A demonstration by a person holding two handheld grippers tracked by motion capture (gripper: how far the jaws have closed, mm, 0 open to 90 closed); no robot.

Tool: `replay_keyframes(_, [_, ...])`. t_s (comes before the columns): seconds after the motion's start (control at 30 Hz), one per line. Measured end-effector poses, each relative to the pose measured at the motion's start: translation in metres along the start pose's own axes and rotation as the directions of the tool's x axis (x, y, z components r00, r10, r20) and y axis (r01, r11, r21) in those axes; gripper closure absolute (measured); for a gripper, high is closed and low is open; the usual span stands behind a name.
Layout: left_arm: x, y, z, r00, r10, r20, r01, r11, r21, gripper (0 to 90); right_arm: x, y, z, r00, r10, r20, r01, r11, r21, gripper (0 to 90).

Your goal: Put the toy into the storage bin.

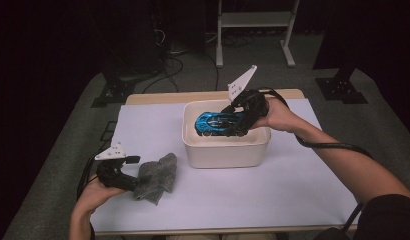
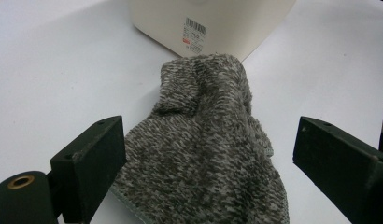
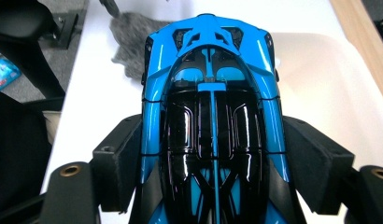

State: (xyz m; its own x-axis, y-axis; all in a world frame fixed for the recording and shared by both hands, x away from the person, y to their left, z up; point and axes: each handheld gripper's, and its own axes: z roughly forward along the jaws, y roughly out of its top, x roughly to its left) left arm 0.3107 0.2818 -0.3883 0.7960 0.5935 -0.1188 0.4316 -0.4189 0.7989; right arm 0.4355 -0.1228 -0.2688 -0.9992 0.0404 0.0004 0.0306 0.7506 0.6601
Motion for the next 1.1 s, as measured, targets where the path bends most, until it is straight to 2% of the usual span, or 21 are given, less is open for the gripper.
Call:
replay_keyframes(0.13, [0.000, 0.001, -0.002, 1.0000, 0.000, -0.001, 0.000, 0.9999, -0.010, 8.5, -0.009, -0.005, 0.012, 1.0000, 0.002, -0.006, -0.001, 0.999, 0.037, 25.5])
replay_keyframes(0.33, [0.001, 0.000, -0.001, 1.0000, -0.003, 0.003, 0.003, 0.9999, -0.012, 8.5, -0.021, -0.009, 0.025, 0.9996, 0.026, -0.012, -0.025, 0.999, 0.041, 25.4])
replay_keyframes(0.67, [0.002, -0.001, -0.005, 1.0000, -0.002, 0.005, 0.002, 0.9998, -0.021, 8.5, -0.030, -0.011, 0.050, 0.9979, 0.037, -0.054, -0.033, 0.996, 0.079, 25.4])
replay_keyframes(1.1, [0.003, -0.002, -0.008, 1.0000, -0.007, 0.002, 0.007, 0.9995, -0.030, 8.5, -0.040, -0.013, 0.073, 0.9959, 0.054, -0.072, -0.045, 0.992, 0.120, 25.4])
